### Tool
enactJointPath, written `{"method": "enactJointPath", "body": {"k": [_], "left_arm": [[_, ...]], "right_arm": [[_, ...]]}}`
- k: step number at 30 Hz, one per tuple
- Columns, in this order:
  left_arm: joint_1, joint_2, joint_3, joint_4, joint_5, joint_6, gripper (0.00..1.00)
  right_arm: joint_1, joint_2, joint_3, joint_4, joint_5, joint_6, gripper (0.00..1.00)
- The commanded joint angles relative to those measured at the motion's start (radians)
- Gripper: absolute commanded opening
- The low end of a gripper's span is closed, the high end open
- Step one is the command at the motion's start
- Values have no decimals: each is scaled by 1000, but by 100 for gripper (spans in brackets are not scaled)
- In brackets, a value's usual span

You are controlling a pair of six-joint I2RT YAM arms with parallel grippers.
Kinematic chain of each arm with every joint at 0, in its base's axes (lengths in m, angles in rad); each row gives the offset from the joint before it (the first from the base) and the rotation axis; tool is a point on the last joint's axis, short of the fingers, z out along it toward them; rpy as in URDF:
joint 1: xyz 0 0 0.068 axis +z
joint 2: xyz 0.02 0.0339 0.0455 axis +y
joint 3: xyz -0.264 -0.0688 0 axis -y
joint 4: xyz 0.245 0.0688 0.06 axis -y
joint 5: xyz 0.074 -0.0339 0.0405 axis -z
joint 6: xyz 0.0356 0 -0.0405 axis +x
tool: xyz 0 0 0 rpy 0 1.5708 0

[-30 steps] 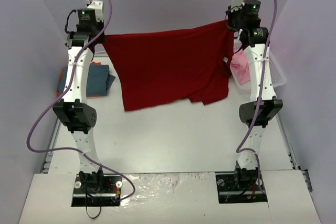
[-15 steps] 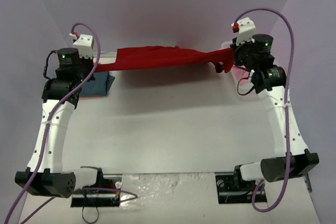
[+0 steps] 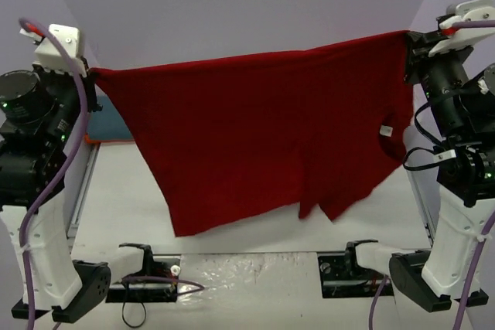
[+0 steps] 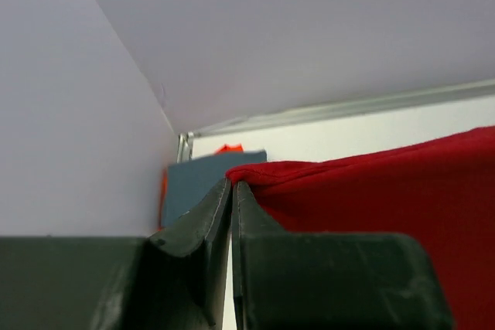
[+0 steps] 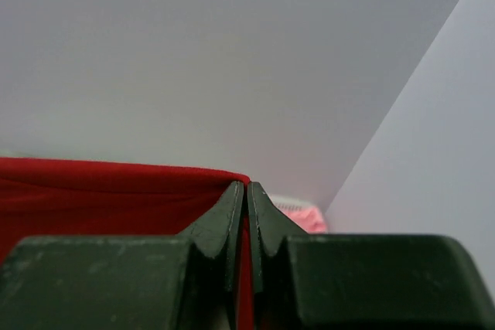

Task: Fold and stack the t-shirts
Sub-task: Flatten out the tshirt

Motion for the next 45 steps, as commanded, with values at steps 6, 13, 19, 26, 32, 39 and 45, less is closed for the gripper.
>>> {"method": "enactJointPath", "body": {"k": [6,13,19,26,32,39,45], "left_arm": [[7,271,58,114,-65,6,2],[7,680,-14,331,-102,57,2],[4,1210,444,222,-152,73,84],[-68,980,111,413,-223,149,94],[-122,629,-232,463,-268,146,94],[-167,400,-583,497,-55,91,95],[-176,409,-736,486,34,79,51]], "right_arm": [[-9,330,-34,147,54,-21,0],[-8,744,23,271,92,0,0],[-5,1185,358,156,178,20,91],[-5,982,56,203,136,22,99],[-12,731,-224,223,92,25,100],[-14,514,-568,222,-40,14,82],[-14,439,-739,205,-112,-18,0]]}}
